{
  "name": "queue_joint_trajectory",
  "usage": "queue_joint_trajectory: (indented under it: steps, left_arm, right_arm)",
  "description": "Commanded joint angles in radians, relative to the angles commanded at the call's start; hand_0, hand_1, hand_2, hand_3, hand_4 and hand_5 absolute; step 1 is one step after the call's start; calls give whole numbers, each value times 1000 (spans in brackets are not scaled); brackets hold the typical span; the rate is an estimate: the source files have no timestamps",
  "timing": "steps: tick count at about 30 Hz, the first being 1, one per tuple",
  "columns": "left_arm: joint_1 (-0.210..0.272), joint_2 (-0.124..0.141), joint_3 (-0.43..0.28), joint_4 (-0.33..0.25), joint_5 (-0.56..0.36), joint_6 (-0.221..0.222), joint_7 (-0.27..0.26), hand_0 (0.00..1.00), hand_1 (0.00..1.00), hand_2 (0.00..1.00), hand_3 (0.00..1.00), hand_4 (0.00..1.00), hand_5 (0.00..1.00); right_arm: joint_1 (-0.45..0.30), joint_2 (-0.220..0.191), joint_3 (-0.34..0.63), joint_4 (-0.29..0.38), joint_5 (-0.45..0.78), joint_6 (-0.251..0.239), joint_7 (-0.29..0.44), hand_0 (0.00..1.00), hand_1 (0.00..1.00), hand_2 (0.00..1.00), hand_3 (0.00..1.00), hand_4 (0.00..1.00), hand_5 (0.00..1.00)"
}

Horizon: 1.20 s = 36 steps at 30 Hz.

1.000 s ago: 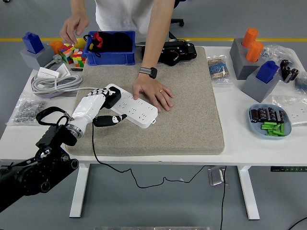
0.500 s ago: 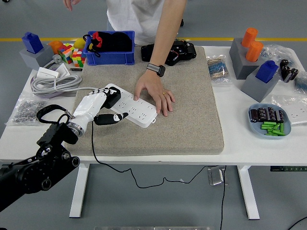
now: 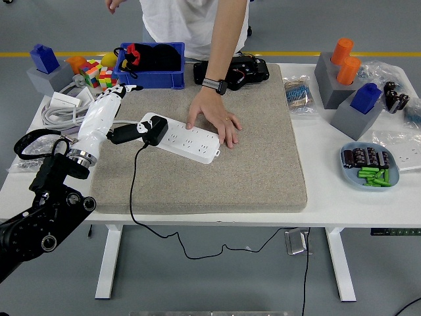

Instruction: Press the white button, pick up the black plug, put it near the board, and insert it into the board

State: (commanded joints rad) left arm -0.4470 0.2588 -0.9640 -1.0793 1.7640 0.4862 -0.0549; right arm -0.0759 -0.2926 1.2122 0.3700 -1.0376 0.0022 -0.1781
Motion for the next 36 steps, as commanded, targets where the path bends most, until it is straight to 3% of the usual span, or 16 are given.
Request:
queue_joint_trajectory:
  steps: [9,15,26,36]
  left_arm:
    - [52,19,-175,-9,42,-35,30,943,960,893,843,878,548]
    - [86,36,-254,-28,41,-77,60,944,959,890,830,875,547]
    - [127,36,-348,-79,42,-88,68,947,960,893,834,870,544]
    - [141,36,-371,-90,34,-85,59,946,958,893,834,864,539]
  right_arm:
    - [4,-1,4,0,-3,-1,-2,792,685,667,619,662,424]
    - [12,-5,6,1,-5,-2,-2,792,685,667,619,662,424]
    - [22,-13,7,1,-10,-3,-3,792,685,668,619,661,425]
    - [45,-18,-3,1,-9,-2,-4,793,685,668,619,661,426]
